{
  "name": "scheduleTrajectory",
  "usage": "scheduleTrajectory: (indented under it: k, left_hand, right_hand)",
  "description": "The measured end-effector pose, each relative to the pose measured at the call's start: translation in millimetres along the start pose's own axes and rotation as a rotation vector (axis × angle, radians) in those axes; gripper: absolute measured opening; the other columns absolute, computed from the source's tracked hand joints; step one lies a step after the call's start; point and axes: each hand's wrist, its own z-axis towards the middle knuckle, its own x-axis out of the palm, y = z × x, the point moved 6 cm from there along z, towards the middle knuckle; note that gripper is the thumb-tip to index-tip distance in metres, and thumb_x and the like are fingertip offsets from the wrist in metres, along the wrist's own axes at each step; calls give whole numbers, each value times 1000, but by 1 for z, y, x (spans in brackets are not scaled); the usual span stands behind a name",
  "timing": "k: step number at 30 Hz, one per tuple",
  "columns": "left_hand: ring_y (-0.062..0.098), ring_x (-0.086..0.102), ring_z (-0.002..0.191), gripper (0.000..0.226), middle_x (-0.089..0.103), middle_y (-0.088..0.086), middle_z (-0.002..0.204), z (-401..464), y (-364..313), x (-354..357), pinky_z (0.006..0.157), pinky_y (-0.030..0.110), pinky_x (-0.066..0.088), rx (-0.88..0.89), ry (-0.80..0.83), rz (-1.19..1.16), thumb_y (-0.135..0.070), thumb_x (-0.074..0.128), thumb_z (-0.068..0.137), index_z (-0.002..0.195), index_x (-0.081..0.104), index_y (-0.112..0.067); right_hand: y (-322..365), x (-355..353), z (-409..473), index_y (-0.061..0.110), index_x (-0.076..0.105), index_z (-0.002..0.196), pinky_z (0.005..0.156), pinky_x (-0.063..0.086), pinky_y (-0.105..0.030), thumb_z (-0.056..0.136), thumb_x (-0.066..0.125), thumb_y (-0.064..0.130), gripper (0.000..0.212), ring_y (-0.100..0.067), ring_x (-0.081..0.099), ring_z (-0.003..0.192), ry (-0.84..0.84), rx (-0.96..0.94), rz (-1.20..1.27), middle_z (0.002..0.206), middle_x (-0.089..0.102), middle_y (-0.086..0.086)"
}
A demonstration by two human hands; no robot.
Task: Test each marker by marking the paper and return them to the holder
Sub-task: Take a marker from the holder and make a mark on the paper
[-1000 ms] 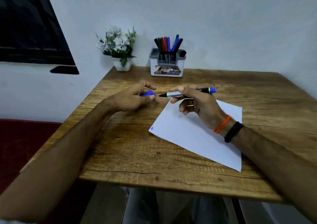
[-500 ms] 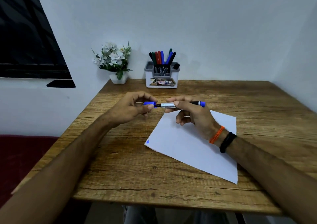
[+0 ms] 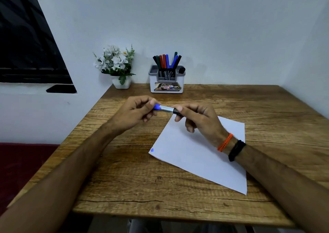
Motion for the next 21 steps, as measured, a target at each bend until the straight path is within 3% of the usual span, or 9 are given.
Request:
scheduleTrajectory:
  k: [4, 8, 10, 14, 21]
  left_hand:
    - [6, 37, 46, 44, 52, -5, 56, -1, -3, 6, 44, 18, 30, 8, -24, 27, -31, 32, 101, 83, 59, 0]
    - [9, 34, 43, 54, 46, 0, 54, -2, -2, 11, 43, 20, 28, -13, -32, 56, -42, 28, 97, 84, 53, 4]
    - [9, 34, 43, 55, 45, 0, 53, -2, 0, 13, 42, 20, 29, -31, -25, 76, -42, 28, 99, 84, 53, 5]
    - [12, 32, 45, 48, 43, -2, 53, -2, -1, 14, 44, 25, 28, -46, -18, 84, -40, 26, 102, 74, 49, -8]
    - [9, 40, 44, 46, 52, -4, 52, -1, -2, 15, 44, 23, 33, -50, -44, 50, -36, 28, 103, 74, 53, -10]
  right_hand:
    - [8, 9, -5, 2, 72, 107, 55, 38, -11, 95, 61, 8, 17, -3, 52, 54, 55, -203, -225, 68, 61, 9]
    - [8, 15, -9, 5, 69, 112, 66, 39, -12, 95, 61, 11, 20, -3, 58, 74, 90, -292, -383, 85, 64, 11]
    - [6, 16, -10, 5, 68, 113, 66, 40, -14, 95, 59, 14, 22, -5, 57, 74, 101, -298, -402, 88, 64, 9]
    - [8, 18, -11, 3, 66, 110, 62, 40, -15, 95, 57, 14, 21, -8, 56, 71, 101, -346, -438, 88, 66, -3]
    - [9, 20, -9, 2, 64, 111, 60, 36, -10, 95, 59, 8, 18, -4, 53, 62, 134, -415, -527, 82, 57, 15]
